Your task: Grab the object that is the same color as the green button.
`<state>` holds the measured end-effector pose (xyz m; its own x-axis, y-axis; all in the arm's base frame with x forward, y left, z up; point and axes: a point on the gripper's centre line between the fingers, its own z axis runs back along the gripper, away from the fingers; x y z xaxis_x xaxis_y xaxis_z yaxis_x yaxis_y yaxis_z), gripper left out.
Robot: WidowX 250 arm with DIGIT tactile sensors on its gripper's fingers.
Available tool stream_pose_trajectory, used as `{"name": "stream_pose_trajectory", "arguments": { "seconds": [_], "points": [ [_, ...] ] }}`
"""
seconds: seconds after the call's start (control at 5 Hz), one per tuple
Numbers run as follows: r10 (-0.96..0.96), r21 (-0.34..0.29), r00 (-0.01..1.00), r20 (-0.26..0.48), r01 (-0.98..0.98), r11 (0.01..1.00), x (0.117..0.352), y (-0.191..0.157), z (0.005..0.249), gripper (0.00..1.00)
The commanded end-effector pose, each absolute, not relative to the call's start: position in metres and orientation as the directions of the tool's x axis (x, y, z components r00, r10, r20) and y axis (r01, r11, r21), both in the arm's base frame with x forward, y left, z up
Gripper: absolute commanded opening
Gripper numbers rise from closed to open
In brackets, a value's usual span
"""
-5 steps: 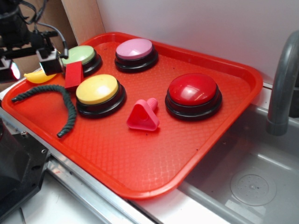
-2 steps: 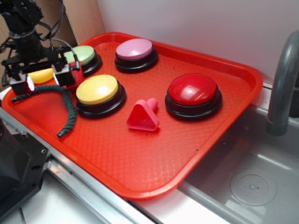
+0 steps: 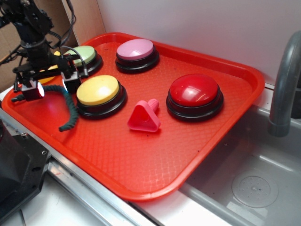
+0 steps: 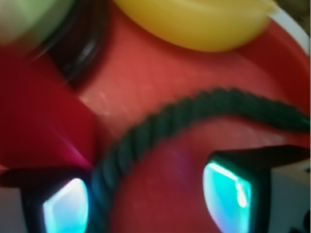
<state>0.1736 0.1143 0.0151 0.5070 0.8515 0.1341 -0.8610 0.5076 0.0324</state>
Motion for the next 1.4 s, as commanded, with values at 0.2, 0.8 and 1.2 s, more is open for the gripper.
{"name": "stream_pose_trajectory", "arguments": {
  "seconds": [0.2, 0.8, 1.2],
  "points": [
    [0.826, -0.083, 0.543, 0.154, -0.826, 0.558, 0.183, 0.110, 0.011, 1.00],
    [0.821, -0.135, 0.558, 0.124, -0.810, 0.571, 0.180, 0.109, 0.011, 0.00],
    [0.772, -0.122, 0.624, 0.118, -0.763, 0.635, 0.183, 0.100, 0.035, 0.00]
  ]
}}
